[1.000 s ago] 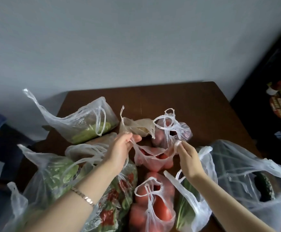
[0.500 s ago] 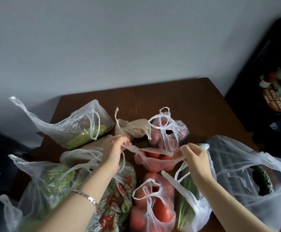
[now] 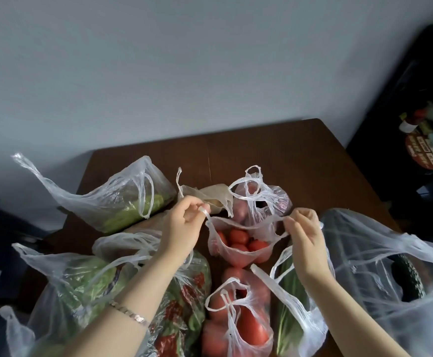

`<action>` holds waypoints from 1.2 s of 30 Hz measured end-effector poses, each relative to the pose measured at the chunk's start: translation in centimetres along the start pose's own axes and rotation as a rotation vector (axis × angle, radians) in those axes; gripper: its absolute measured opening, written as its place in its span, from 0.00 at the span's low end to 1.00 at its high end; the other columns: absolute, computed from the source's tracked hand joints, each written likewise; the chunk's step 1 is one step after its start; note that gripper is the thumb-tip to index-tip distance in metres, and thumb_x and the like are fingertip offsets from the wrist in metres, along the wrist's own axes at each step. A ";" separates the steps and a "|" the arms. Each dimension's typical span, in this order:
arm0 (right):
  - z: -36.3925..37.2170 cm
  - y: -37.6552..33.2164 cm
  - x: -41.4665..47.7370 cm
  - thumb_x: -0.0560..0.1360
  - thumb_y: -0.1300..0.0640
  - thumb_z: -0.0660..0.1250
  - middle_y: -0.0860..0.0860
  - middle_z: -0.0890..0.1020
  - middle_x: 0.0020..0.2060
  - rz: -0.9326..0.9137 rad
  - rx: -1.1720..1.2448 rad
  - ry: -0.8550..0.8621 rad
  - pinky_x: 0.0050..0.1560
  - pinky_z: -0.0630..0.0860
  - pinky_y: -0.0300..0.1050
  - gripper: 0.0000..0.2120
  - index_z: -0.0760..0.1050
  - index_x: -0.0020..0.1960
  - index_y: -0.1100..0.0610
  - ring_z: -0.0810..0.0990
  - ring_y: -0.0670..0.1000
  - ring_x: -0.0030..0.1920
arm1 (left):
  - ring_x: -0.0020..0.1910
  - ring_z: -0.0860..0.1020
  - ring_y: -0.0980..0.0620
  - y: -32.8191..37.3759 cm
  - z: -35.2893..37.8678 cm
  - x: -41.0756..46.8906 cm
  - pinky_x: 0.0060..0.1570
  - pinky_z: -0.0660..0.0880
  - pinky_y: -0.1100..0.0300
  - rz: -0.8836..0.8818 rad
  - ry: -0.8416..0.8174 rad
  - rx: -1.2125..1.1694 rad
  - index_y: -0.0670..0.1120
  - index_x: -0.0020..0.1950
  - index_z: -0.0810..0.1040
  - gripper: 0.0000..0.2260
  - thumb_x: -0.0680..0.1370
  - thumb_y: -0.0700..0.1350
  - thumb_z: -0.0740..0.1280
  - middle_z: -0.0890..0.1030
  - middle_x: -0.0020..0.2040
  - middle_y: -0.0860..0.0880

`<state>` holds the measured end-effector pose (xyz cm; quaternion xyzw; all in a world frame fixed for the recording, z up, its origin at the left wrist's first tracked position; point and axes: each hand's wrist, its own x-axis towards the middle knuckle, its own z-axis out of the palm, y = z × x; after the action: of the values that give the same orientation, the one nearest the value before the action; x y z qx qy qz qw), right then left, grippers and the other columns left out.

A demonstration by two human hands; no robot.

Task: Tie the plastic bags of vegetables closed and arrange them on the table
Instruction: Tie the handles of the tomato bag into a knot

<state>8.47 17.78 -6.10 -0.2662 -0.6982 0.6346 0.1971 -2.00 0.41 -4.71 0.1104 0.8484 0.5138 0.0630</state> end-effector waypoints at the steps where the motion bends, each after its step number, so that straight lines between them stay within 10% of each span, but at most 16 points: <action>1: 0.4 -0.1 0.0 0.69 0.52 0.58 0.50 0.71 0.43 -0.011 0.009 -0.055 0.45 0.64 0.21 0.17 0.74 0.36 0.67 0.70 0.32 0.41 | 0.47 0.81 0.53 -0.1 0.6 0.1 0.53 0.76 0.58 -0.127 0.012 -0.169 0.45 0.41 0.77 0.03 0.75 0.43 0.67 0.83 0.43 0.44; 6: 2.2 0.0 0.6 0.79 0.60 0.55 0.53 0.79 0.39 0.000 0.105 -0.268 0.47 0.74 0.38 0.12 0.75 0.42 0.58 0.77 0.50 0.42 | 0.46 0.81 0.40 -1.1 2.2 0.2 0.63 0.71 0.45 -0.552 0.036 -0.609 0.45 0.39 0.76 0.07 0.68 0.47 0.68 0.83 0.41 0.40; 9: 4.0 -0.1 1.5 0.80 0.64 0.54 0.52 0.72 0.29 0.088 0.065 -0.294 0.32 0.68 0.36 0.14 0.74 0.41 0.55 0.69 0.50 0.29 | 0.23 0.66 0.53 -0.7 3.2 -0.2 0.39 0.72 0.57 -0.614 -0.010 -0.577 0.46 0.30 0.66 0.13 0.74 0.41 0.63 0.67 0.19 0.53; 14: 6.2 0.4 2.2 0.78 0.67 0.57 0.56 0.77 0.29 0.266 0.046 -0.457 0.35 0.73 0.40 0.13 0.80 0.43 0.59 0.74 0.52 0.30 | 0.16 0.58 0.57 -0.1 4.5 -0.1 0.23 0.52 0.66 -0.683 -0.179 -0.502 0.43 0.35 0.68 0.11 0.74 0.35 0.51 0.64 0.20 0.51; 20: 5.7 1.1 2.6 0.72 0.66 0.67 0.47 0.83 0.28 0.293 0.030 -0.376 0.34 0.78 0.33 0.08 0.82 0.41 0.56 0.81 0.42 0.29 | 0.21 0.72 0.55 -1.4 5.1 0.3 0.28 0.66 0.62 -0.654 -0.247 -0.378 0.39 0.59 0.69 0.12 0.77 0.39 0.56 0.72 0.33 0.49; 26: 4.9 0.5 2.0 0.71 0.67 0.68 0.54 0.84 0.34 0.197 0.049 -0.414 0.38 0.80 0.37 0.10 0.83 0.41 0.54 0.82 0.46 0.34 | 0.32 0.76 0.53 -1.1 5.6 0.1 0.29 0.72 0.63 -0.477 -0.196 -0.361 0.48 0.42 0.73 0.07 0.80 0.43 0.60 0.77 0.35 0.48; 36: 4.2 0.8 1.7 0.70 0.67 0.69 0.52 0.83 0.36 0.029 0.007 -0.357 0.36 0.78 0.32 0.14 0.79 0.46 0.49 0.82 0.44 0.34 | 0.30 0.76 0.56 -0.5 5.0 0.1 0.32 0.71 0.64 -0.423 -0.343 -0.349 0.52 0.41 0.79 0.12 0.78 0.38 0.61 0.80 0.32 0.52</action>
<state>4.70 15.58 -7.52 -0.1585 -0.7161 0.6769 0.0618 -1.03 4.45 -7.47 0.0042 0.7288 0.6010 0.3282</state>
